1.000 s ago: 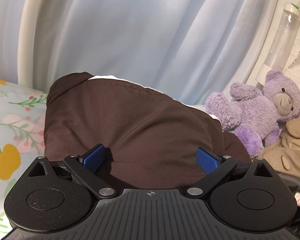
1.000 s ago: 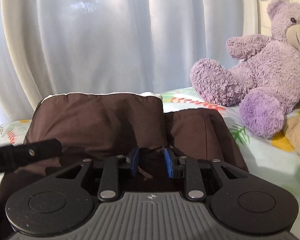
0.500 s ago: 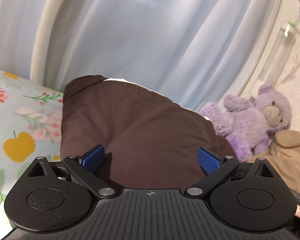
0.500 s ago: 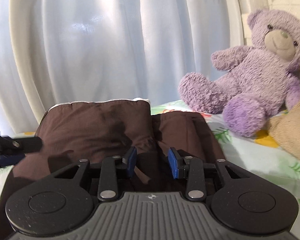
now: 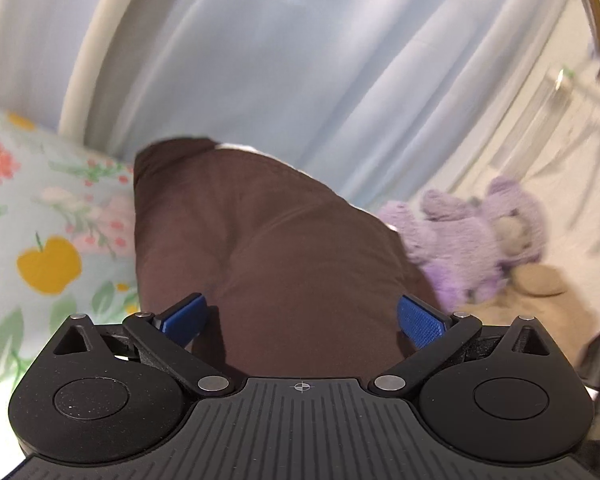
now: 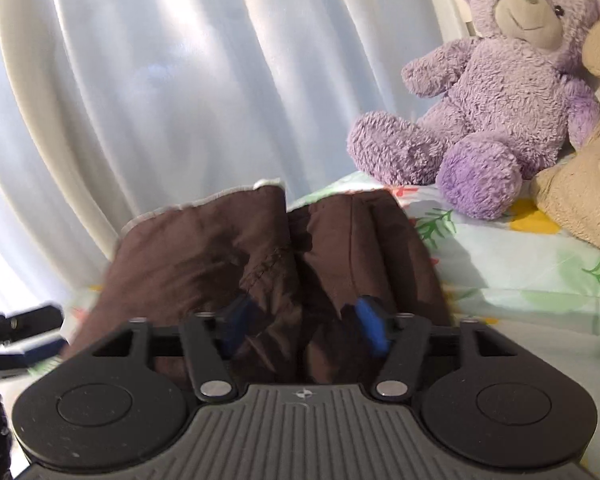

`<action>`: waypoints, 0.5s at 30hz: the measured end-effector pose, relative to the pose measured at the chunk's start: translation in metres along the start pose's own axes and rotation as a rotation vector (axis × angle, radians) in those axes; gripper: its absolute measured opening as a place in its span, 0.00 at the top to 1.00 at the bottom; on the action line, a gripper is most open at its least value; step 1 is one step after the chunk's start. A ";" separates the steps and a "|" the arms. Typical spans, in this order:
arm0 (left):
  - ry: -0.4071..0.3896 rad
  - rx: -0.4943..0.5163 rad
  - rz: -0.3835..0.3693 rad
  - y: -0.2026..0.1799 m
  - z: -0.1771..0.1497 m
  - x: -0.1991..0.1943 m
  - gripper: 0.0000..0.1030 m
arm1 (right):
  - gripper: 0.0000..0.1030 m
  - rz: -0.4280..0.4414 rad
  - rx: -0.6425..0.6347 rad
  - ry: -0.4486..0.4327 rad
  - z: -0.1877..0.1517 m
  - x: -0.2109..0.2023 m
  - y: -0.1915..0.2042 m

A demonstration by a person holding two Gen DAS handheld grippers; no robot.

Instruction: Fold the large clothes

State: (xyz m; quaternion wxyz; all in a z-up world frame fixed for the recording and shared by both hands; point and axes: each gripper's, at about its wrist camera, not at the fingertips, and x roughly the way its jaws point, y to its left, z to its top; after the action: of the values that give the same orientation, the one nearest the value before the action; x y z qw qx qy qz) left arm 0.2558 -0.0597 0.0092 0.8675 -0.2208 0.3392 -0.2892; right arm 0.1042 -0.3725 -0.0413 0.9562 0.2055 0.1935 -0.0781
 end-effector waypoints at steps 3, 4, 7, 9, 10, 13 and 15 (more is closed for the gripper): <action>0.054 -0.068 -0.026 0.033 0.009 -0.017 0.00 | 0.39 -0.016 0.100 0.056 0.014 -0.006 -0.042; 0.057 -0.076 -0.011 0.041 0.008 -0.019 0.00 | 0.39 0.014 0.155 0.111 0.015 -0.002 -0.057; 0.095 -0.178 -0.030 0.063 0.004 -0.008 0.00 | 0.37 0.178 0.352 0.241 0.006 0.019 -0.092; 0.133 -0.249 -0.072 0.072 -0.001 0.005 0.01 | 0.34 0.262 0.435 0.270 0.001 0.031 -0.103; 0.139 -0.264 -0.076 0.073 -0.003 0.010 0.08 | 0.34 0.256 0.438 0.270 0.001 0.036 -0.104; 0.136 -0.284 -0.068 0.081 -0.008 0.021 0.09 | 0.47 0.227 0.390 0.304 0.003 0.050 -0.097; 0.131 -0.317 -0.077 0.087 -0.007 0.023 0.10 | 0.55 0.219 0.348 0.333 0.005 0.059 -0.090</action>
State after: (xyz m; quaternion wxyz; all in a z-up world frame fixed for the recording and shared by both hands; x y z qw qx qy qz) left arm 0.2948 -0.0122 -0.0568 0.7862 -0.3481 0.4277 -0.2788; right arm 0.1388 -0.4596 -0.0932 0.8641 0.3966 0.3085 0.0287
